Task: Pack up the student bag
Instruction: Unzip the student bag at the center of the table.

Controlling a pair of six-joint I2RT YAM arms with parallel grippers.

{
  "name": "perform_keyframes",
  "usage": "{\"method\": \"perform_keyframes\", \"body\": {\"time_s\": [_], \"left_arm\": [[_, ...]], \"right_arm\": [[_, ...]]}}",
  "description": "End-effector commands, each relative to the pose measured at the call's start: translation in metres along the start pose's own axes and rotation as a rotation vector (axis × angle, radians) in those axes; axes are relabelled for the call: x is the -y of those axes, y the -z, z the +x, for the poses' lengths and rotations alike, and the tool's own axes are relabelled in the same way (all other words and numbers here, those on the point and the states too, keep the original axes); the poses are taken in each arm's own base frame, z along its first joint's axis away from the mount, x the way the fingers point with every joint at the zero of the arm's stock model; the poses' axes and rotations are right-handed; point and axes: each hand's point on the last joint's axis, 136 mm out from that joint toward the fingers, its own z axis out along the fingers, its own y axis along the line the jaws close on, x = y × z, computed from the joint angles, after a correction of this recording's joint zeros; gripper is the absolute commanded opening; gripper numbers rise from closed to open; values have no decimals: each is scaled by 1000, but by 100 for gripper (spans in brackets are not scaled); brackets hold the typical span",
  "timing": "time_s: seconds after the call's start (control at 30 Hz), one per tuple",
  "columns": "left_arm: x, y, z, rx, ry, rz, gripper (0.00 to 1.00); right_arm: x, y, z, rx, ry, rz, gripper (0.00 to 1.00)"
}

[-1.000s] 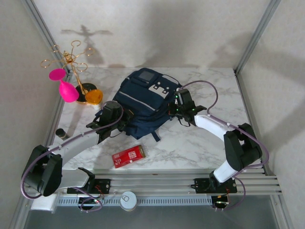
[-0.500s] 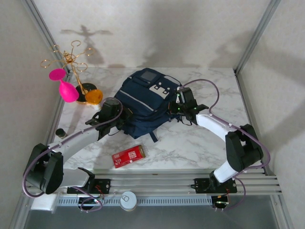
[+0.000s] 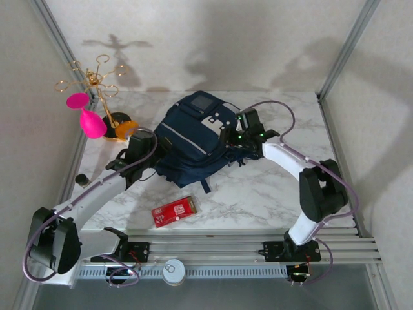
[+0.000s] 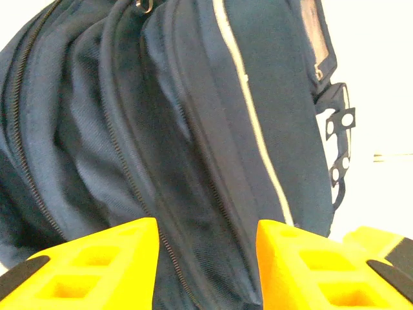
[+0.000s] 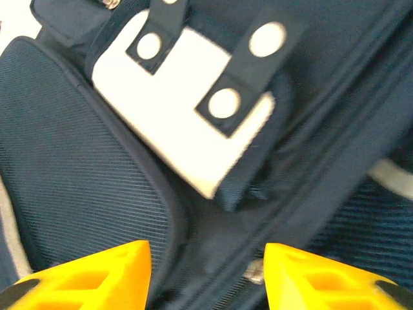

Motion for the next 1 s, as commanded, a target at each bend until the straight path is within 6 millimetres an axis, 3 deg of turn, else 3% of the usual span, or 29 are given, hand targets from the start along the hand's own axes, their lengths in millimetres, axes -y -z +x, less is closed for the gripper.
{"method": "perform_keyframes", "body": {"time_s": [0.0, 0.23, 0.37, 0.5, 0.6, 0.77, 0.9, 0.97], "left_arm": [[2, -9, -7, 12, -13, -23, 44], [-2, -30, -9, 22, -13, -50, 47], [0, -44, -5, 10, -10, -32, 47], [8, -57, -4, 2, -29, 8, 47], [18, -67, -2, -10, -57, 47, 47], [49, -88, 1, -51, -82, 154, 47], [87, -110, 3, -92, -138, 240, 49], [105, -118, 2, -109, -165, 289, 51]], "right_arm": [[-20, -13, -1, -32, -42, -38, 52], [-21, -42, 6, -79, -45, -26, 51], [-28, -48, 5, -85, -38, -79, 40], [-45, -30, -7, -30, -5, -160, 19], [-37, -14, -15, 18, -35, -159, 1], [-26, 14, -9, 38, -127, -247, 0], [-9, 36, 0, 107, -258, -216, 0], [-10, 55, -1, 189, -340, -282, 0]]}}
